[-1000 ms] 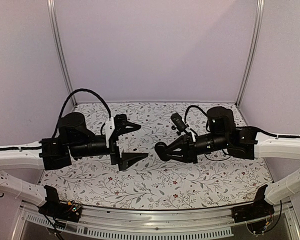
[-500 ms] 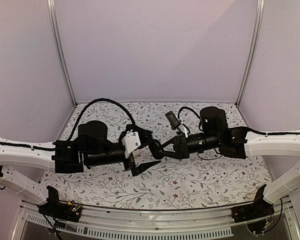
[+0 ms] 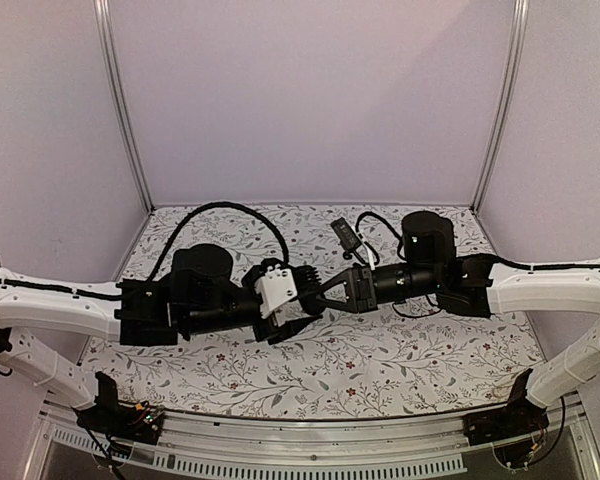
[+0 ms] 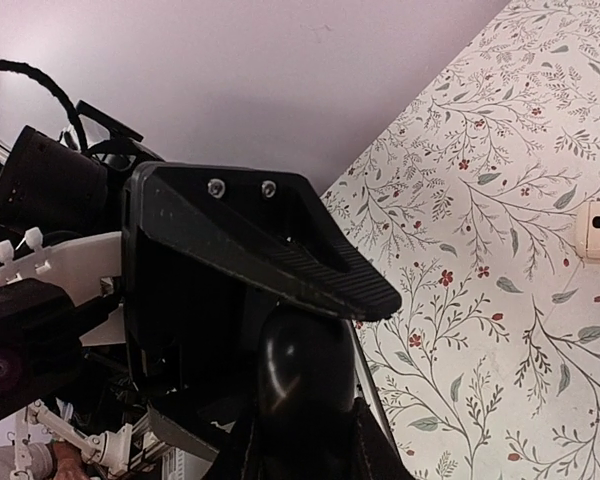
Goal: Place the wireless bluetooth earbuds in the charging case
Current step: Pass from the right arm to the left, then pass from the left arm to the right
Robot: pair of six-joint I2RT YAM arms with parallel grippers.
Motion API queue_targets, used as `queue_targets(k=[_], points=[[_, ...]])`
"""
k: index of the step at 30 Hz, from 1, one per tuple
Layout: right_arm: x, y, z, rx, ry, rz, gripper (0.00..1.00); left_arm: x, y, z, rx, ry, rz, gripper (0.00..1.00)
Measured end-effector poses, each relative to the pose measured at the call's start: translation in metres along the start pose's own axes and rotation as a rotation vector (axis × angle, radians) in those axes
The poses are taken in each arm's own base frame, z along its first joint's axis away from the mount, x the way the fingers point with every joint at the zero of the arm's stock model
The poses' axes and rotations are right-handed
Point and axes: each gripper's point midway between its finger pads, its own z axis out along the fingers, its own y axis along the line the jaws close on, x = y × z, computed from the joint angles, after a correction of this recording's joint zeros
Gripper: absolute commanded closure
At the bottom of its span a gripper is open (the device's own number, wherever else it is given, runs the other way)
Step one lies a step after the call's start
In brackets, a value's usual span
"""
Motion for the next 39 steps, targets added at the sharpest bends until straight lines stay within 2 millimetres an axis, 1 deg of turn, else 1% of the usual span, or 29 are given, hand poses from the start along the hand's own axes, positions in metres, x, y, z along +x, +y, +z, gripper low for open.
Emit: queue_targets(k=[5,9,12,13,14,15,17,19,22,24,26,28,30,31,33,34,36,38,39], points=[[0.0,0.0,0.0,-0.004,0.0,0.009,1.0,0.001,0.002,0.002,-0.01,0.014,-0.001,0.31],[-0.001,0.0,0.0,-0.006,-0.001,0.011,1.0,0.001,0.002,0.002,-0.012,0.016,-0.002,0.41],[-0.001,0.0,0.0,-0.007,-0.002,0.013,0.98,0.001,0.003,0.002,-0.014,0.016,-0.005,0.44],[-0.001,0.001,0.0,-0.008,-0.002,0.013,0.95,0.001,0.003,0.002,-0.014,0.017,-0.006,0.46],[-0.001,0.001,0.0,-0.008,-0.002,0.013,0.87,0.001,0.003,0.002,-0.014,0.018,-0.008,0.48],[-0.001,0.001,0.0,-0.009,-0.002,0.014,0.77,0.001,0.003,0.002,-0.013,0.018,-0.009,0.49],[-0.001,0.001,0.0,-0.01,0.0,0.016,0.6,0.001,0.002,0.002,-0.011,0.019,-0.016,0.51],[-0.001,0.001,0.0,-0.015,0.0,0.017,0.48,0.001,0.002,0.002,-0.009,0.019,-0.024,0.52],[-0.002,0.003,-0.001,-0.025,0.002,0.003,0.37,0.001,-0.001,0.001,0.014,0.017,-0.042,0.52],[-0.005,0.001,-0.006,-0.017,-0.013,-0.024,0.33,-0.001,-0.004,-0.001,0.048,0.001,-0.068,0.53],[-0.012,0.0,-0.018,0.0,-0.046,-0.078,0.31,-0.006,-0.006,-0.005,0.082,-0.025,-0.098,0.53],[-0.021,0.005,-0.032,0.017,-0.091,-0.157,0.3,-0.014,-0.006,-0.012,0.128,-0.066,-0.139,0.53],[-0.032,0.018,-0.051,0.038,-0.151,-0.29,0.3,-0.02,-0.003,-0.019,0.171,-0.106,-0.184,0.53],[-0.037,0.025,-0.057,0.041,-0.172,-0.346,0.3,-0.023,-0.002,-0.023,0.192,-0.121,-0.202,0.53],[-0.045,0.044,-0.072,0.043,-0.224,-0.5,0.31,-0.029,-0.003,-0.031,0.26,-0.159,-0.247,0.53],[-0.046,0.051,-0.078,0.043,-0.242,-0.574,0.32,-0.031,-0.004,-0.034,0.292,-0.173,-0.266,0.53],[-0.043,0.058,-0.085,0.047,-0.256,-0.677,0.35,-0.035,-0.008,-0.04,0.372,-0.199,-0.311,0.53],[-0.036,0.062,-0.086,0.053,-0.253,-0.782,0.38,-0.037,-0.011,-0.046,0.446,-0.215,-0.353,0.53],[-0.03,0.065,-0.084,0.051,-0.242,-0.832,0.38,-0.039,-0.014,-0.049,0.484,-0.223,-0.373,0.53]])
